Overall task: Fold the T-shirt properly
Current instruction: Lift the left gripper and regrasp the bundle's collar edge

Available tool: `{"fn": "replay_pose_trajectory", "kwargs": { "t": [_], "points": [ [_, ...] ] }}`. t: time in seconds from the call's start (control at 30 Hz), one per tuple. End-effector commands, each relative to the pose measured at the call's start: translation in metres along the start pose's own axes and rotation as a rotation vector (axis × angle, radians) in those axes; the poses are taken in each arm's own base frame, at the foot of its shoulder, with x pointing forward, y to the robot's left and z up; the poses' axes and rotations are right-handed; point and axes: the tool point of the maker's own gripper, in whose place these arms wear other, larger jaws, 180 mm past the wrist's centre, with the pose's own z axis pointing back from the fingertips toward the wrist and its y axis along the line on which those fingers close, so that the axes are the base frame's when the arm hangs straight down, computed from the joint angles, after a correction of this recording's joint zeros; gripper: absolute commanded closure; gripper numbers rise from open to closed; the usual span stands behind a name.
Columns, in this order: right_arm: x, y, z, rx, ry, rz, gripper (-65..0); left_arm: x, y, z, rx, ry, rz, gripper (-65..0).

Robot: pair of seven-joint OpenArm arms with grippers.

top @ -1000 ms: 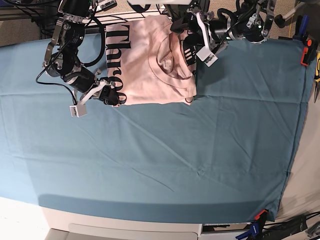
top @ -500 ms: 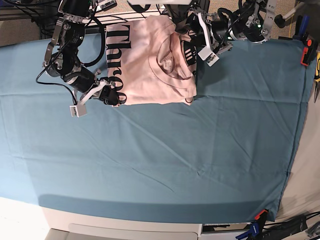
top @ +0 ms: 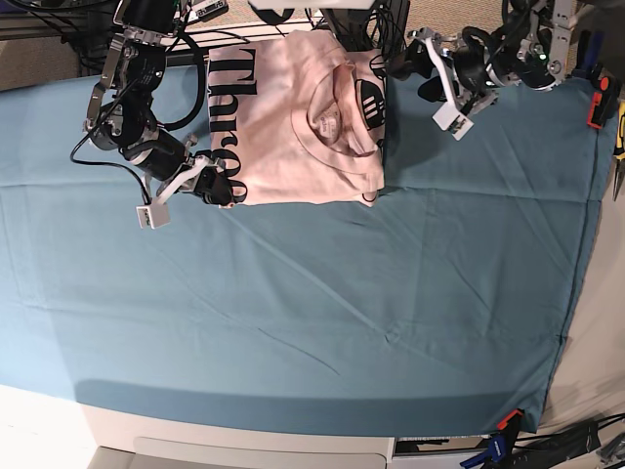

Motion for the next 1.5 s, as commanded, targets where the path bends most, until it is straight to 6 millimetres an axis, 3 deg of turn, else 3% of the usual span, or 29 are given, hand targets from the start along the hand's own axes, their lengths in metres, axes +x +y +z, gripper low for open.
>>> {"fn": "replay_pose_trajectory", "kwargs": {
  "t": [0.0, 0.17, 1.07, 1.4, 1.47],
  "points": [
    [0.015, 0.004, 0.002, 0.016, -0.048, 0.020, -1.4, -0.004, -0.001, 0.002, -0.002, 0.019, 0.009, -41.2],
    [0.015, 0.003, 0.002, 0.016, -0.047, 0.020, -1.4, -0.003, -0.014, 0.002, -0.071, -0.001, 0.025, -41.2],
    [0.015, 0.004, 0.002, 0.016, -0.048, 0.020, -1.4, 0.014, -0.043, -0.012, -0.157, -0.091, 0.087, -39.5],
    [0.015, 0.004, 0.002, 0.016, -0.048, 0.020, -1.4, 0.010, -0.077, -0.027, -0.247, -0.060, 0.037, -39.4],
    [0.015, 0.003, 0.003, 0.016, -0.048, 0.020, -1.4, 0.013, -0.079, -0.028, -0.250, -0.062, 0.024, -36.7]
  ]
}}
